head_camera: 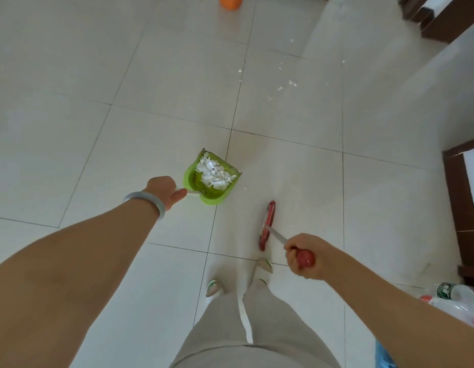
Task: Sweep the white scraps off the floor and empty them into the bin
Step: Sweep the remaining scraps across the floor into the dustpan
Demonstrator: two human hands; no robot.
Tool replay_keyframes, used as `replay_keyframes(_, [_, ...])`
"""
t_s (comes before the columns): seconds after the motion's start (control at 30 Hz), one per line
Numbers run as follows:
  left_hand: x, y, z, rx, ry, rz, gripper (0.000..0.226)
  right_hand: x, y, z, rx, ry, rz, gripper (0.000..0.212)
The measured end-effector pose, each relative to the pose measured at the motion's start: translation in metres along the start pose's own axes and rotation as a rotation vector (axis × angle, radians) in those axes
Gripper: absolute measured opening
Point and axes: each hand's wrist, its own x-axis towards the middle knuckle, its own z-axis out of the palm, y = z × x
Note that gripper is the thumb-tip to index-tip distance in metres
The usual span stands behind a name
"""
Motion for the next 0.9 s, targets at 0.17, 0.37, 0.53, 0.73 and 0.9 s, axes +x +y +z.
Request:
replay_keyframes(0.17, [0.001,-0.019,-0.018,0.013,0.033,-0.019,0.050,0.013,-0.004,0.042,0.209,-0.138,-0.014,0.021])
replay_keyframes(0.37, [0.016,-0.031,-0.034,-0.007,0.064,-0.057,0.053,0.023,-0.056,0.060,0.378,-0.214,-0.065,0.023])
replay_keyframes(0.53, [0.048,-0.024,-0.061,-0.036,0.062,-0.085,0.052,0.028,-0.112,0.066,0.466,-0.244,-0.083,0.027])
replay_keyframes(0.73, [0.102,-0.012,-0.103,-0.131,0.063,-0.148,0.055,0.039,-0.196,0.075,0.584,-0.307,-0.096,0.024])
replay_keyframes(0.9, [0.150,-0.003,-0.142,-0.223,0.090,-0.222,0.055,0.058,-0.263,0.074,0.631,-0.385,-0.118,0.026])
